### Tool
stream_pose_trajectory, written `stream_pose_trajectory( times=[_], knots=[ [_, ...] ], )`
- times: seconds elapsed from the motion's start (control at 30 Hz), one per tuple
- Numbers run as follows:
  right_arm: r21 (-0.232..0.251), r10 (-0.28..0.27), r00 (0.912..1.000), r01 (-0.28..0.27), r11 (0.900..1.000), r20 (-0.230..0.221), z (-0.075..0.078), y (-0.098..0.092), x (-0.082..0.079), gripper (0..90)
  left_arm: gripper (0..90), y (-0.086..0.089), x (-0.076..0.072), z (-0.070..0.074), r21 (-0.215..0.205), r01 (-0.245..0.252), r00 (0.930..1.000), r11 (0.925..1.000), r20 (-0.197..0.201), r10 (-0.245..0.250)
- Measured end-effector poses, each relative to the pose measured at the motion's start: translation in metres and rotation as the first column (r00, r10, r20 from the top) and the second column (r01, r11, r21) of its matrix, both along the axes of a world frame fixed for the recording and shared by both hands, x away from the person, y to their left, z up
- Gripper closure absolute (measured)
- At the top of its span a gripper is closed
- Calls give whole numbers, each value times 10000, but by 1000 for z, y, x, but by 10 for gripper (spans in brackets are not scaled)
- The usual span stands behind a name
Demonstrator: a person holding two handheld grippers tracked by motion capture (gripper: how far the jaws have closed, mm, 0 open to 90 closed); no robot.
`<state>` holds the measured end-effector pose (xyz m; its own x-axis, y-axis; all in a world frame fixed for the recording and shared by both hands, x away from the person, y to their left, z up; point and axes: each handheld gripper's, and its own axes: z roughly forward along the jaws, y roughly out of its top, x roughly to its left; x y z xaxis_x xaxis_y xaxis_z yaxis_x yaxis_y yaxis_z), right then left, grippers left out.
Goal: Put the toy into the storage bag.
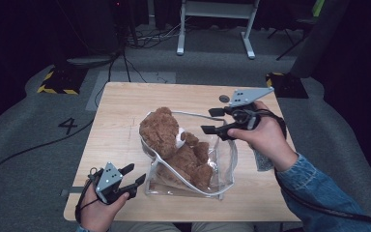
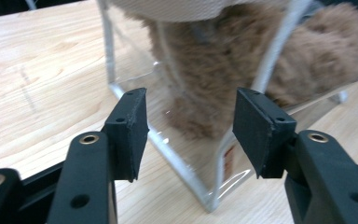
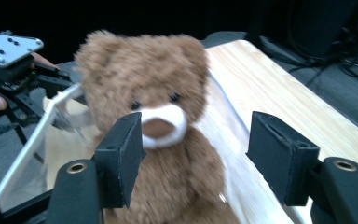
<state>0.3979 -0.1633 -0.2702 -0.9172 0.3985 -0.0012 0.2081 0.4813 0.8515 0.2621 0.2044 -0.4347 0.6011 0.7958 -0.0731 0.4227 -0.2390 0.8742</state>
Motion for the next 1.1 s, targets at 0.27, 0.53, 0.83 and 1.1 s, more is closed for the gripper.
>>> stream_pose_trajectory(
  times=[0.27,0.53,0.83,1.1],
  knots=[
    [181,-1230,9923,1232,9922,-151,-9,-69,-6,347,413,13,5,-5,185,-307,9987,9994,-410,314],
    [206,-2182,9737,2199,9753,-652,-38,-123,-15,345,375,24,7,-14,738,-466,9939,9962,-959,536],
    [-533,-3081,9449,3039,9512,-1106,-100,-161,-27,333,333,29,14,-32,1278,-125,9820,9917,-1853,362],
    [-1060,-3671,9136,3532,9295,-1748,-181,-183,-52,337,310,31,19,-46,1513,7,9724,9885,-2306,346]
  ],
)
